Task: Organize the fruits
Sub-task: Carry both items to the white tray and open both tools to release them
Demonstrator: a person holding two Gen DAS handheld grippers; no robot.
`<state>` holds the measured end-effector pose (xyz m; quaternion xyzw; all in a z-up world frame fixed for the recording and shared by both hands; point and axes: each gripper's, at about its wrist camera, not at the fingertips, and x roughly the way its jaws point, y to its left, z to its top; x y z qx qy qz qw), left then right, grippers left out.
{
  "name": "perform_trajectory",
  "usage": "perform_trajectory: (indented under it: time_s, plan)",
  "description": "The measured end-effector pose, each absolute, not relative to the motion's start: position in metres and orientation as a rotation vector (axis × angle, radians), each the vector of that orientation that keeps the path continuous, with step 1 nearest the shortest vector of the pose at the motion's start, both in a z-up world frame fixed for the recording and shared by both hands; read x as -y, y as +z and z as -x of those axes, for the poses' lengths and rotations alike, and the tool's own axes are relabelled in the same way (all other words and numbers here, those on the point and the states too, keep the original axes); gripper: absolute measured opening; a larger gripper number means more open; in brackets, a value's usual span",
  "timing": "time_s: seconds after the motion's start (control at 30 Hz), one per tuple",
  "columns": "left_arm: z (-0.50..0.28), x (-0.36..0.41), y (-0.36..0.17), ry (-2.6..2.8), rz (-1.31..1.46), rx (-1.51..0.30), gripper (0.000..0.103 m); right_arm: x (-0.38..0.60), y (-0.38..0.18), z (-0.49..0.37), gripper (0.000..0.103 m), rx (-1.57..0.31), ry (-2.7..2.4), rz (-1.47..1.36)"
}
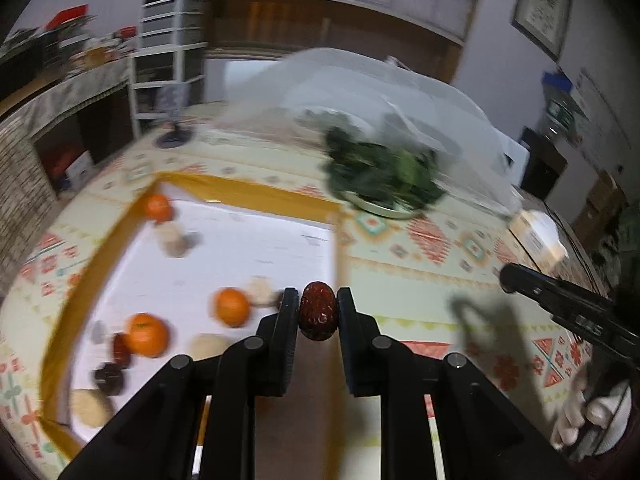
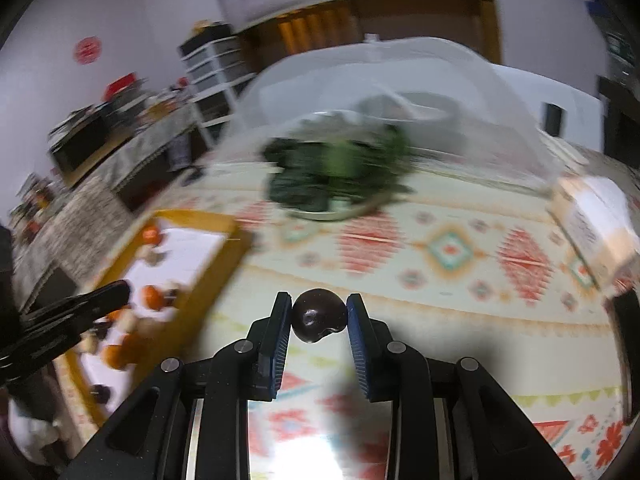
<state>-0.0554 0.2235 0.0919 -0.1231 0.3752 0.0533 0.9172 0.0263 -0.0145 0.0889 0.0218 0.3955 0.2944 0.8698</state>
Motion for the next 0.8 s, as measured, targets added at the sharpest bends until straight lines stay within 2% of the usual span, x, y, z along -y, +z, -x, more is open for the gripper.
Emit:
perform_trajectory:
  time_s: [0.23,0.57,0.63,0.77,0.8]
  plan:
    - [0.079,-0.293,0.081,0.194,0.331,-0.779,0.019,-0.069,0.089,-0.008,0.031,-0.882,0.763,-0.024]
    - [0.093,-0.331,0.06,0.217,0.407,-0.798,0.019,-0.169,0.052,-0.043,0.031,-1.047,0.823,-0.026]
    - [0.095,-0.335,0.06,0.217,0.409,-0.798,0.022,-0.182,0.043,-0.051,0.031,-1.063,0.808,-0.009]
    - [0.102,-0.339,0.061,0.223,0.418,-0.789,0.052,-0.192,0.034,-0.06,0.031,-1.08,0.799,-0.021]
    - [0.103,-0.34,0.062,0.224,0.418,-0.785,0.054,-0.193,0.032,-0.062,0.031,-1.09,0.794,-0.032]
